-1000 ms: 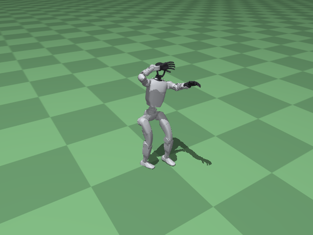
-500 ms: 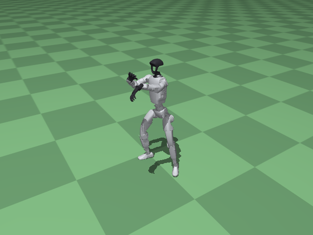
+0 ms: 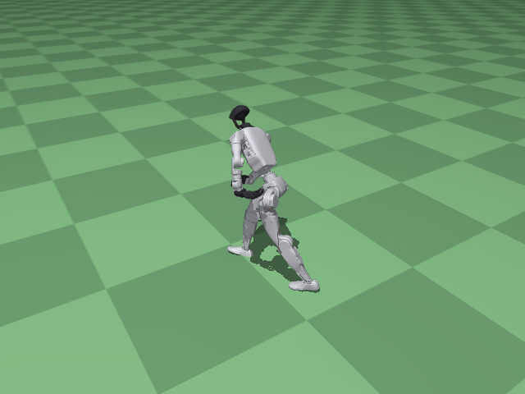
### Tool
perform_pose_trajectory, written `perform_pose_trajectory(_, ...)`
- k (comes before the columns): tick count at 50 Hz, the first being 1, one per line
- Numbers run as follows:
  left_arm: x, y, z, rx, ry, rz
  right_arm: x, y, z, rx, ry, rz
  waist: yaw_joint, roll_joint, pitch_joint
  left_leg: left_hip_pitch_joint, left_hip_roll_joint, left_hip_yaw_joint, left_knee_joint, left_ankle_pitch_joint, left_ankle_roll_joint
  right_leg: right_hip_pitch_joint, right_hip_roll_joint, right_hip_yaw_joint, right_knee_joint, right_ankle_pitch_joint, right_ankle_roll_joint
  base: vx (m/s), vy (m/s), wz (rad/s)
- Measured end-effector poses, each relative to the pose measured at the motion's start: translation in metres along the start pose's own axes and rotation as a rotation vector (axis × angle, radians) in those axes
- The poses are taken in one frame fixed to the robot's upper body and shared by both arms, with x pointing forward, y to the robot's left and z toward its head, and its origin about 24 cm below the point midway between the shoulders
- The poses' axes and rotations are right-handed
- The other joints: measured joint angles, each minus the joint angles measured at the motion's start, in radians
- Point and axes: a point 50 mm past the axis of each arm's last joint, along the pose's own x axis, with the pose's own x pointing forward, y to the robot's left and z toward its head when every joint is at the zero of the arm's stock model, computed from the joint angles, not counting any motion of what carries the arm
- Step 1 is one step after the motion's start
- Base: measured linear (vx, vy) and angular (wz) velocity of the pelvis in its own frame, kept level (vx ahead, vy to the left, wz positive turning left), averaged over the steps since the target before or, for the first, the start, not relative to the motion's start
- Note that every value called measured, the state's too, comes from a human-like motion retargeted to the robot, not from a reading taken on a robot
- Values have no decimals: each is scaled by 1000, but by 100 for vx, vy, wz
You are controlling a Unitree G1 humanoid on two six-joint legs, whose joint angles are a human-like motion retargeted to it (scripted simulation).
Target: Kungfu
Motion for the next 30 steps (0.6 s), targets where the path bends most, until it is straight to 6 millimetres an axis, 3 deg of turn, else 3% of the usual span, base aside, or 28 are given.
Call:
perform_pose_trajectory(6, -16, 0, -8, 30, 69, 3, -1, -11, -5, 18, 21, -40, -31, 10, 25, -69, -8, -8, 24, 19, -15, -36, -35, 17, 18, -69, 69, -7, -14, 53)
perform_pose_trajectory(17, -23, -5, -7, 53, 18, -33, 0, -21, -4, 43, 19, -33, -65, 31, 46, -82, 6, -25, 13, 20, -32, -50, -9, 57, 26, 107, -6, 1, 0, 6)
perform_pose_trajectory(23, -24, -3, -5, 47, 9, -29, -3, -25, -7, 63, 30, -32, -65, 25, 52, -76, 14, -26, 2, 20, -39, -51, -3, 39, 27, 94, -5, 0, 0, 0)
perform_pose_trajectory(30, -24, -1, -3, 45, -8, -30, -6, -29, -9, 87, 37, -29, -63, 24, 62, -79, 27, -36, -1, 19, -46, -65, 0, 28, 56, 114, -50, 2, -1, 2)
